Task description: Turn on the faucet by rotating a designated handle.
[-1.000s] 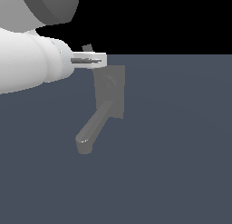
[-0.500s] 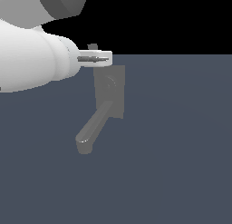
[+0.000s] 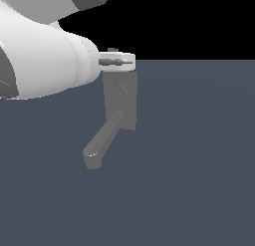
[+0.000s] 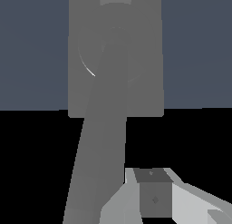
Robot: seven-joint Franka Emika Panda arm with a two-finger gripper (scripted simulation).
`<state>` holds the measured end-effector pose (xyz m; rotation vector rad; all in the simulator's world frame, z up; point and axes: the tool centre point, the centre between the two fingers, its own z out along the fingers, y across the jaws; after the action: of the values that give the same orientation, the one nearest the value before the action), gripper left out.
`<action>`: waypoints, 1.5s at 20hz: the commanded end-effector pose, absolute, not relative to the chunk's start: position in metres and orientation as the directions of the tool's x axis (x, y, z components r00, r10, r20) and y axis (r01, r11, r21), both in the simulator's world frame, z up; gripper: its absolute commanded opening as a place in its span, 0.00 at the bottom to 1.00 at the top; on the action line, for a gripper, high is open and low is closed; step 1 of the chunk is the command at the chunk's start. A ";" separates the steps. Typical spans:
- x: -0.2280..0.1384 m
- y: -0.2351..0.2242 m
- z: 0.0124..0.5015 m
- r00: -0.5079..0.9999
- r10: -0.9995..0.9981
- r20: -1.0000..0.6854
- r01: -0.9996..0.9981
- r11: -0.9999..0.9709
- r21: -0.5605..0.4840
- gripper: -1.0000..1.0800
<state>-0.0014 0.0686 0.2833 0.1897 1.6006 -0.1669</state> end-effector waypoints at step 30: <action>-0.020 -0.019 0.264 -0.021 0.020 -1.000 0.233 0.972 0.015 0.00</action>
<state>-0.0205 -0.0100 0.2641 0.1904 1.5931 -0.1648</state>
